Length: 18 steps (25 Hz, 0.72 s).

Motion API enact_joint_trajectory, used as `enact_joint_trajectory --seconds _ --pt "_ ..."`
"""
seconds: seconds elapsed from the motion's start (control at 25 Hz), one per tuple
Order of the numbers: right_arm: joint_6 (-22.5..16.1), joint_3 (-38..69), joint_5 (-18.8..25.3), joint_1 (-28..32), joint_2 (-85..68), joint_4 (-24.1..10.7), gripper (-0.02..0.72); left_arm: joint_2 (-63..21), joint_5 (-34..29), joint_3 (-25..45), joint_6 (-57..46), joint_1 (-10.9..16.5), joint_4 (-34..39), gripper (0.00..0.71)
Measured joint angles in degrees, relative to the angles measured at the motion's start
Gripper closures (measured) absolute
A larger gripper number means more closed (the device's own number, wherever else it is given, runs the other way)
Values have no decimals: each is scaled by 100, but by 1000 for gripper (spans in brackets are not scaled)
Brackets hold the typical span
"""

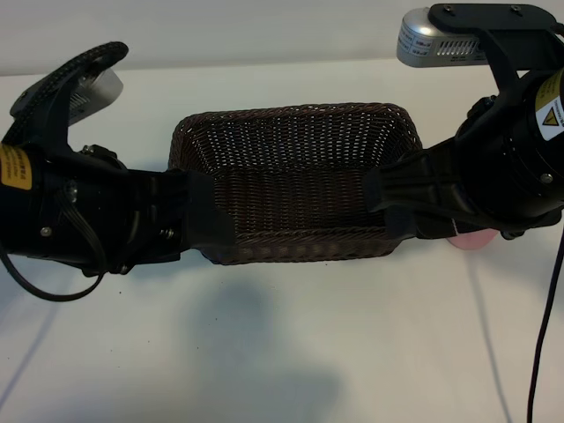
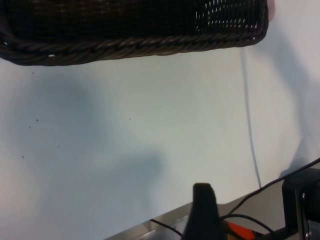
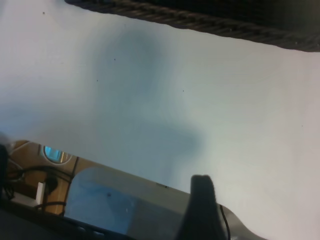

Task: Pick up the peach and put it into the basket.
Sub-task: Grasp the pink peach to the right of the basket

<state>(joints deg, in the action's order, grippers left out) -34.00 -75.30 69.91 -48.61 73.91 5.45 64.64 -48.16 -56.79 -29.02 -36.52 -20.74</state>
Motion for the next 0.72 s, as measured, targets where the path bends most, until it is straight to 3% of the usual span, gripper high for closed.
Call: enact_joint_trajectory --seconds 0.72 --pt "0 0 0 0 0 0 158 0 -137 0 5 0 -5 178"
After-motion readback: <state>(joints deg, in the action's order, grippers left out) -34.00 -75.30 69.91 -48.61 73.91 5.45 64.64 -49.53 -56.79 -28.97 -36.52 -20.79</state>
